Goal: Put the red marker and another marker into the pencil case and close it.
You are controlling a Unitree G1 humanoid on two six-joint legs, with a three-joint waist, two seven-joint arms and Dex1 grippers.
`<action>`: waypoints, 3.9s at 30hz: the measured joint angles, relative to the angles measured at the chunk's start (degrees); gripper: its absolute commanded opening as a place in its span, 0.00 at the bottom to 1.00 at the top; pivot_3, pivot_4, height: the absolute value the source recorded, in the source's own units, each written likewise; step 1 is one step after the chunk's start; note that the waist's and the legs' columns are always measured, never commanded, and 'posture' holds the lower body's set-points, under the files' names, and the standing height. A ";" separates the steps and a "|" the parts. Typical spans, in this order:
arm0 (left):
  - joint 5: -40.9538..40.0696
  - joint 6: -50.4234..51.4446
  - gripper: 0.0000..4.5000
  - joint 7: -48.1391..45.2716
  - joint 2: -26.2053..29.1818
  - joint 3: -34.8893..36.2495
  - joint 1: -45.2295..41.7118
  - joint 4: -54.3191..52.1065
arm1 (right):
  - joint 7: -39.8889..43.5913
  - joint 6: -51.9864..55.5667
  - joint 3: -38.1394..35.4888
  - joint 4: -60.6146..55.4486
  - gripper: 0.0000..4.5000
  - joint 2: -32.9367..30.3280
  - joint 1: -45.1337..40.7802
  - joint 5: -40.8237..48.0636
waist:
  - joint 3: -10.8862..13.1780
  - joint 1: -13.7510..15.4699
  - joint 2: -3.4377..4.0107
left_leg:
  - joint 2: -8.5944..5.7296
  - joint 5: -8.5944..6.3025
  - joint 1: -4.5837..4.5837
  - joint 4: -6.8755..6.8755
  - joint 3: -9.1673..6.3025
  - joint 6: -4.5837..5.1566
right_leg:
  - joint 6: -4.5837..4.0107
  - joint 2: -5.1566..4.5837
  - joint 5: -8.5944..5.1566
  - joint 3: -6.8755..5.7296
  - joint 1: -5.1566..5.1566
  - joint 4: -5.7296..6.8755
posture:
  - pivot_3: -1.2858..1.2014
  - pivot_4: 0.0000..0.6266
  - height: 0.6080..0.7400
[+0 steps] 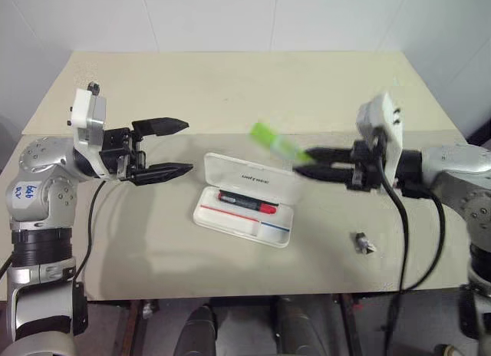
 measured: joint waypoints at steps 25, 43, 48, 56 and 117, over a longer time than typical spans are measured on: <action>-5.43 2.89 0.94 5.05 2.40 4.44 17.52 -17.04 | -0.26 7.94 30.08 3.98 0.25 8.81 -12.55 -10.61 | 0.00 0.12 0.00 | 0.04 -0.01 -0.03 0.04 0.02 -0.03 | -0.27 0.02 -0.08 0.01 -0.03 -0.05 | 0.52 0.24 1.00; -2.54 -8.96 0.94 -6.24 9.29 11.64 29.54 -7.19 | -8.06 15.92 30.25 3.91 0.25 17.59 -14.40 -12.13 | 0.00 0.12 0.00 | 0.07 -0.02 -0.02 0.02 0.03 -0.04 | -1.07 0.00 -0.44 0.00 -0.09 -0.03 | 0.52 0.24 1.00; -3.80 -10.28 0.94 -7.32 9.23 14.39 29.07 -3.29 | -9.15 16.48 30.21 3.98 0.25 17.70 -14.39 -12.33 | 0.00 0.05 0.00 | 0.08 -0.02 -0.02 0.01 0.03 -0.04 | -1.06 0.01 -0.43 -0.01 -0.09 0.00 | 0.52 0.24 1.00; -3.55 -12.89 0.94 -10.01 9.56 15.73 29.67 1.41 | -12.97 19.09 29.46 6.13 0.25 21.94 -14.45 -13.53 | 0.00 -0.41 0.00 | 0.12 -0.02 0.01 0.01 0.03 -0.04 | -1.06 0.05 -0.43 -0.01 -0.14 0.17 | 0.52 0.24 1.00; -8.43 -9.65 0.94 -3.03 -10.71 -8.02 14.51 -14.29 | -20.55 6.66 -20.10 -7.33 0.99 6.92 41.77 -12.74 | -0.04 0.23 -0.05 | 0.09 0.01 0.49 0.38 0.06 -0.01 | -1.01 0.10 -0.16 0.03 0.85 -0.53 | 0.52 0.24 1.00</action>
